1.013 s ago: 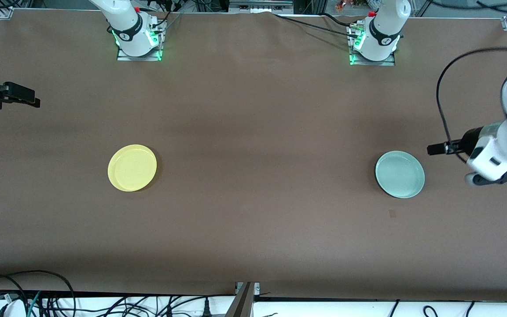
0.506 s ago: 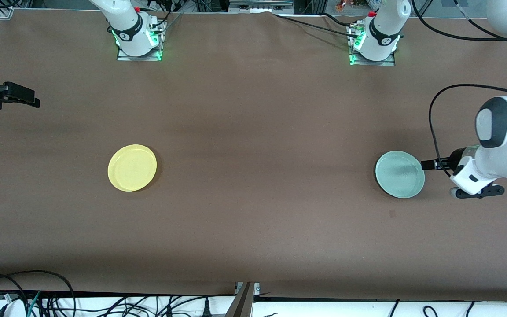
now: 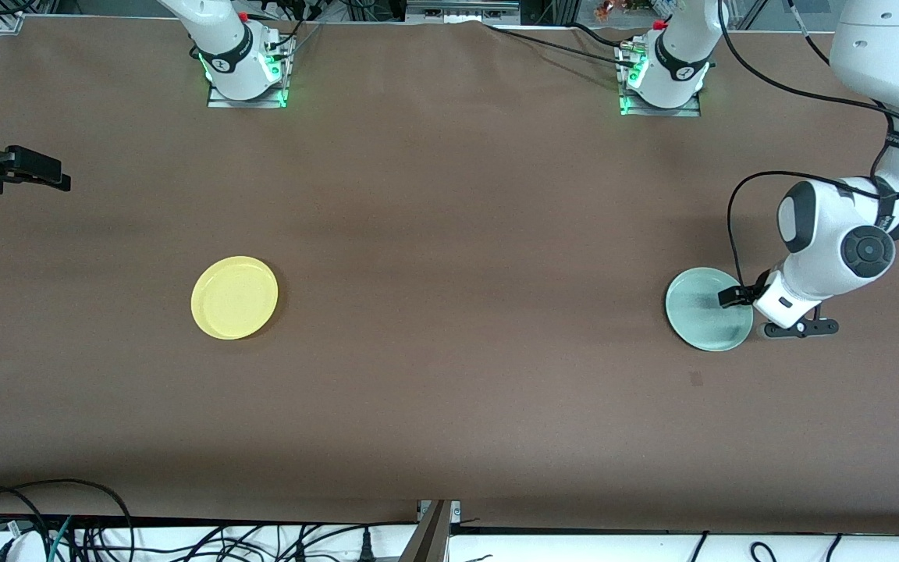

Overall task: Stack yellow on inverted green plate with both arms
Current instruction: 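Reach the left gripper to the green plate rim and grasp it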

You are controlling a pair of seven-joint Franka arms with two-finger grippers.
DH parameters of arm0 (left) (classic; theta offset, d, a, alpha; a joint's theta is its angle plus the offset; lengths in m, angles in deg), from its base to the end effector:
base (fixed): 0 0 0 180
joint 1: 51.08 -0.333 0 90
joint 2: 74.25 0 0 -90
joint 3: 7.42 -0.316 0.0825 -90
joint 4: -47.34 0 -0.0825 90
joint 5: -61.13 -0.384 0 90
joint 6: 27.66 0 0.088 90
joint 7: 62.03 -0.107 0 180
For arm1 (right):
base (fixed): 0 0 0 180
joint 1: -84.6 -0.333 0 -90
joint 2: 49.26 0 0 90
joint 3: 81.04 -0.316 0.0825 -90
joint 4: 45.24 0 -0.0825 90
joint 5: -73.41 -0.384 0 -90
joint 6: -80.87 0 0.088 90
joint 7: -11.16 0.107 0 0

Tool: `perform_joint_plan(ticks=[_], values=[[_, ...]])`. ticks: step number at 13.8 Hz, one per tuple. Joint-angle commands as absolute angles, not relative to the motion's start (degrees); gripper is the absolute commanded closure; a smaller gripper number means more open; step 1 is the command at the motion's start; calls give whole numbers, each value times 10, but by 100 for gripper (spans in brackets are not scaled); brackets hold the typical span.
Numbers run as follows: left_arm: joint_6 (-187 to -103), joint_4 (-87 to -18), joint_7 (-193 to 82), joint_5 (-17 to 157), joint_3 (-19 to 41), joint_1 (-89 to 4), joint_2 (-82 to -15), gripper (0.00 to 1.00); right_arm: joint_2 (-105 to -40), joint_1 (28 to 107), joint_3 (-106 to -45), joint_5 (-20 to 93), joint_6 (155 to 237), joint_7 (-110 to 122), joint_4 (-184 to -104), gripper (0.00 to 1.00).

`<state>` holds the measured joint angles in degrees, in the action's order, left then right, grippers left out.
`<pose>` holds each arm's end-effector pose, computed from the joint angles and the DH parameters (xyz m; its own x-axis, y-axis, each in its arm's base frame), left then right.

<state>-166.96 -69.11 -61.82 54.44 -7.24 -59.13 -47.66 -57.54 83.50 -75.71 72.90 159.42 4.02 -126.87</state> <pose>0.5872 0.0816 0.2089 0.9963 0.0525 -0.0680 0.0478 -0.9965 -0.0689 0.5749 -0.0374 0.5950 0.9793 0.0523 -0.1954 0.0493 -0.9986 -0.0200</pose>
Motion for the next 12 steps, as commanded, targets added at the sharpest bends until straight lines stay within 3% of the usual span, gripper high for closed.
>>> perform_joint_plan(ticks=[1, 9, 10, 12], values=[[-1687, -692, -650, 533, -68, -610, -478, 0, -581, 848, -758, 721, 1591, 34, -1257, 0], [-1737, -692, -652, 532, -69, -625, -439, 0, -581, 847, -759, 717, 1591, 34, -1257, 0], [-1737, -692, -653, 532, -69, -624, -439, 2, -580, 847, -759, 717, 1590, 34, -1257, 0], [-1737, -691, -673, 533, -68, -625, -438, 24, -580, 847, -759, 717, 1590, 33, -1257, 0]])
